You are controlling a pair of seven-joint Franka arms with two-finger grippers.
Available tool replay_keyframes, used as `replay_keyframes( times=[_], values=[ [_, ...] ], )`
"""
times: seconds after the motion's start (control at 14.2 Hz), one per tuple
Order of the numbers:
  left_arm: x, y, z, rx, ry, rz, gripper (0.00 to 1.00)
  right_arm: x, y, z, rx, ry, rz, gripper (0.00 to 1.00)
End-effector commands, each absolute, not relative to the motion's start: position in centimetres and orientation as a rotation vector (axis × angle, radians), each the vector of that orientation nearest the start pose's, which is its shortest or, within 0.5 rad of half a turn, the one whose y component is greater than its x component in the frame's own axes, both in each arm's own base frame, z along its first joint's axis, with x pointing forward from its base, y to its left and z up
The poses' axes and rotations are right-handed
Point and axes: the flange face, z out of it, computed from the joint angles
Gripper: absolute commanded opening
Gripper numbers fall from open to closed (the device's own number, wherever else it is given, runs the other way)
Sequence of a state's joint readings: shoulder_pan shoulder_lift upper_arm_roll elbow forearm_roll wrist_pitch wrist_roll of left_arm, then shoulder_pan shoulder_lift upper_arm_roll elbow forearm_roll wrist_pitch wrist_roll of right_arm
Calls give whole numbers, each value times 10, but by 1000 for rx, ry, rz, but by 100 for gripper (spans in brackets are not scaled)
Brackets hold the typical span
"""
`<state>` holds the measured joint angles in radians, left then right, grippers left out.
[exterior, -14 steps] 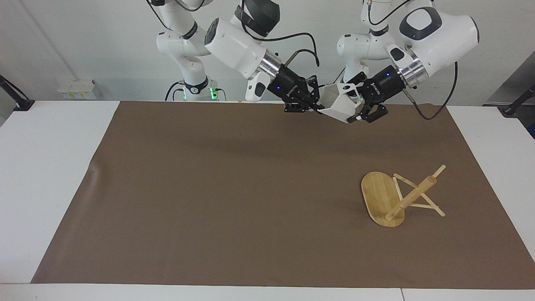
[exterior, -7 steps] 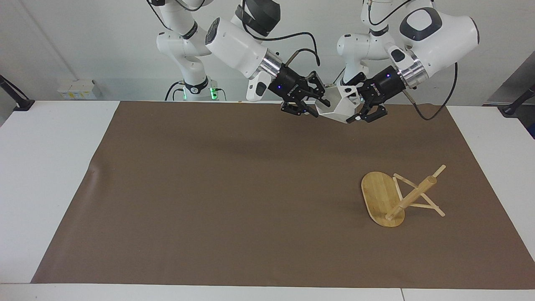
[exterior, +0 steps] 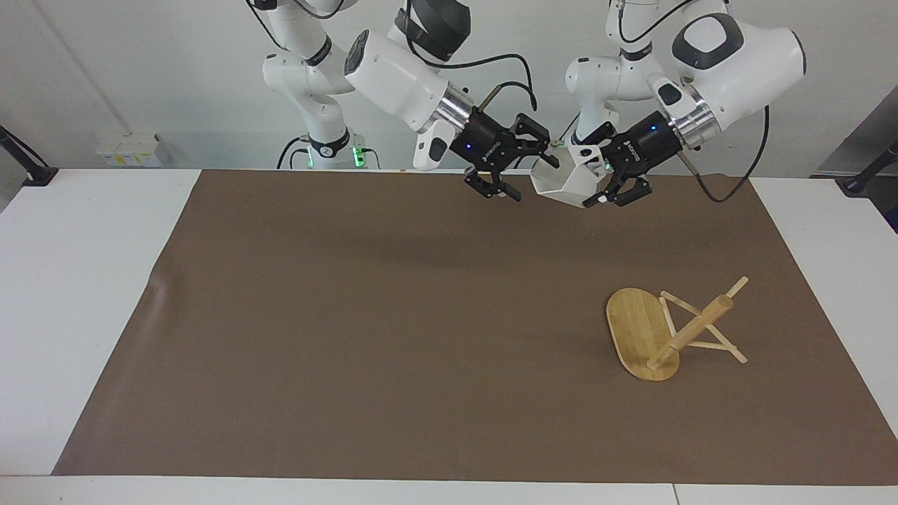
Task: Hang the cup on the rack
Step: 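Carry the cup with the left gripper while the right gripper withdraws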
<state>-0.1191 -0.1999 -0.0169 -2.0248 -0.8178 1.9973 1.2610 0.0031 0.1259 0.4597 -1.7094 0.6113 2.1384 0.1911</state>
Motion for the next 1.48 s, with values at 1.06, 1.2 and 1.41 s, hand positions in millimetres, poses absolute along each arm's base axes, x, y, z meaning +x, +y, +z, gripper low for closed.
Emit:
replay_keyframes(
  times=[1.06, 1.2, 1.41],
  values=[
    [561, -142, 499, 2758, -500, 540, 0, 566, 31, 554, -3149, 511, 92, 100],
    [569, -132, 497, 2765, -476, 543, 0, 570, -5, 554, -3155, 450, 66, 100],
    [572, -125, 496, 2769, -453, 547, 0, 568, -46, 555, -3161, 345, 61, 100]
  ],
)
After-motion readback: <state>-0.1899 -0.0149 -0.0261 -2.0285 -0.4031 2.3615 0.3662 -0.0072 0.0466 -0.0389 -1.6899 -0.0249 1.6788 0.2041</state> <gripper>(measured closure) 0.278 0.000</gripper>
